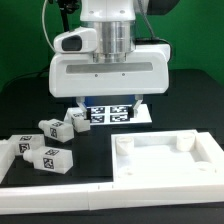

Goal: Assemble one leg

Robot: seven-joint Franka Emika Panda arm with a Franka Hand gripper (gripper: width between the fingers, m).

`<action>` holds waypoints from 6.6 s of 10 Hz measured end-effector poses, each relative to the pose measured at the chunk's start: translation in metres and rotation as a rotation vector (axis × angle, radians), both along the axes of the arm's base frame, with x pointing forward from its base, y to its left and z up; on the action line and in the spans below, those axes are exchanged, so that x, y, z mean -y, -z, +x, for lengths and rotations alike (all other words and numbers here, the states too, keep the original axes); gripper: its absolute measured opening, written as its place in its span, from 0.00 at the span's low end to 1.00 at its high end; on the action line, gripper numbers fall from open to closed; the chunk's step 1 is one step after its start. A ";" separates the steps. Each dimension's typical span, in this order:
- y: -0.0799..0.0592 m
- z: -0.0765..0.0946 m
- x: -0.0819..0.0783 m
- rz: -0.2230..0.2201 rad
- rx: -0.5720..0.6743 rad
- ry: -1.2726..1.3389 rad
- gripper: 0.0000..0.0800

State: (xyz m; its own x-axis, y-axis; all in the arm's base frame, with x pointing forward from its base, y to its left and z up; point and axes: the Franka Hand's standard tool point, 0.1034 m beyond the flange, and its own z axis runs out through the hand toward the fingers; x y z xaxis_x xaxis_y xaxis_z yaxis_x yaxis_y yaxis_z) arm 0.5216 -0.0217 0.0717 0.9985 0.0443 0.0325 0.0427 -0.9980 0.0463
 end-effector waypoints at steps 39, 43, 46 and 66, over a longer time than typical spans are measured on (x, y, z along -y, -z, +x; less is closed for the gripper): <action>0.016 -0.098 0.011 -0.026 -0.907 -0.097 0.36; -0.027 -0.043 -0.001 0.008 -0.634 -0.037 0.36; -0.031 -0.033 -0.008 0.037 -0.406 -0.001 0.36; -0.036 0.099 -0.114 0.059 0.554 0.049 0.36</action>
Offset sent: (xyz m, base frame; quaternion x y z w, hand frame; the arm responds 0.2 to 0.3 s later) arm -0.0982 -0.0608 0.0052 -0.0929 -0.1227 -0.1228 0.9804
